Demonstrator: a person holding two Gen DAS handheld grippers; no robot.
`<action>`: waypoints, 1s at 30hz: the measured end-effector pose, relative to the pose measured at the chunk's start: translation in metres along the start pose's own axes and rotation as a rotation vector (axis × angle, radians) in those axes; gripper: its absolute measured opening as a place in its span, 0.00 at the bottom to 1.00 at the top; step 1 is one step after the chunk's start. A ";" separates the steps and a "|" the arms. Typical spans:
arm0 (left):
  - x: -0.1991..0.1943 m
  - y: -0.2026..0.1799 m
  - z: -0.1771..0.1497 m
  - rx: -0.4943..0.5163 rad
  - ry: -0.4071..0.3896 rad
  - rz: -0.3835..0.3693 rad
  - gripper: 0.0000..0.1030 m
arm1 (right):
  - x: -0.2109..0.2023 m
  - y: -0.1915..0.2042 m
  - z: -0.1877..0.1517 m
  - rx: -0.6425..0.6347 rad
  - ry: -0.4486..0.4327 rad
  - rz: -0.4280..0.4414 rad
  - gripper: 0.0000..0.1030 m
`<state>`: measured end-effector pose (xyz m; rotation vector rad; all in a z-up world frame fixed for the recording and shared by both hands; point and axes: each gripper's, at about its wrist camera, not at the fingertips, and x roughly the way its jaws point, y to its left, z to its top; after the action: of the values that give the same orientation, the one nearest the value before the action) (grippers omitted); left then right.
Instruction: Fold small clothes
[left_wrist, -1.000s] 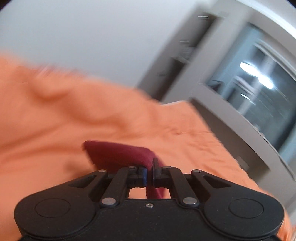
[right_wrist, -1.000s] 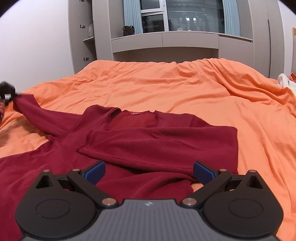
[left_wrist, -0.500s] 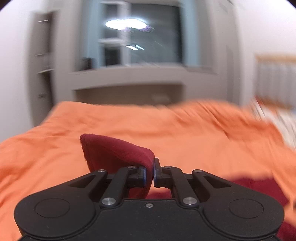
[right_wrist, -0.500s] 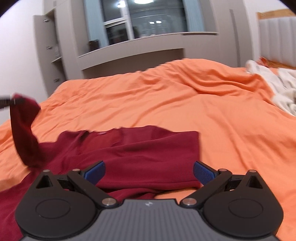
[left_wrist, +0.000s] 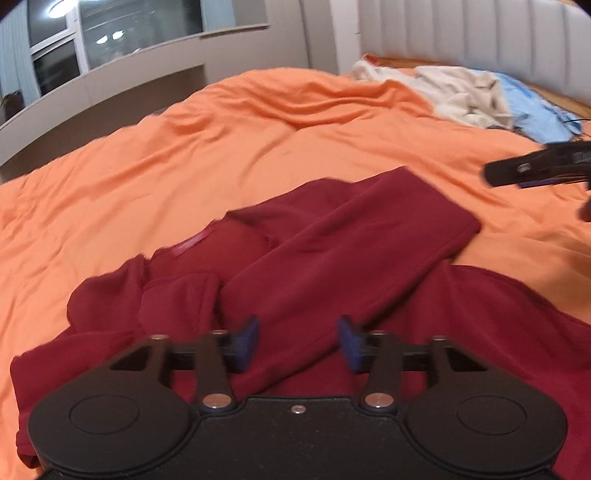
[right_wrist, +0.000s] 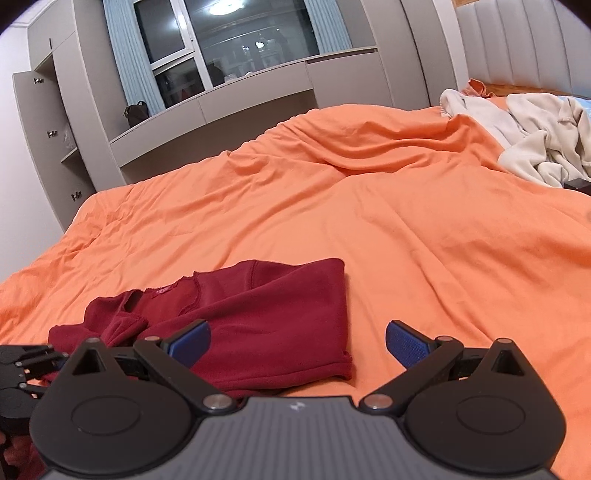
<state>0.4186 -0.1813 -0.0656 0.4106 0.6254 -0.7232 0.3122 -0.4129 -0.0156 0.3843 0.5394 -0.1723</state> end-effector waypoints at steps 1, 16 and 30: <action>-0.007 0.000 0.002 -0.006 -0.010 0.002 0.76 | 0.001 0.002 -0.001 -0.006 0.005 0.005 1.00; -0.085 0.138 -0.027 -0.342 0.064 0.377 1.00 | 0.054 0.091 0.002 -0.170 0.163 0.288 0.97; -0.082 0.227 -0.063 -0.553 0.106 0.431 0.99 | 0.155 0.170 -0.003 -0.008 0.308 0.337 0.55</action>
<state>0.5092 0.0484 -0.0284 0.0622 0.7741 -0.1021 0.4860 -0.2649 -0.0478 0.4916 0.7679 0.2179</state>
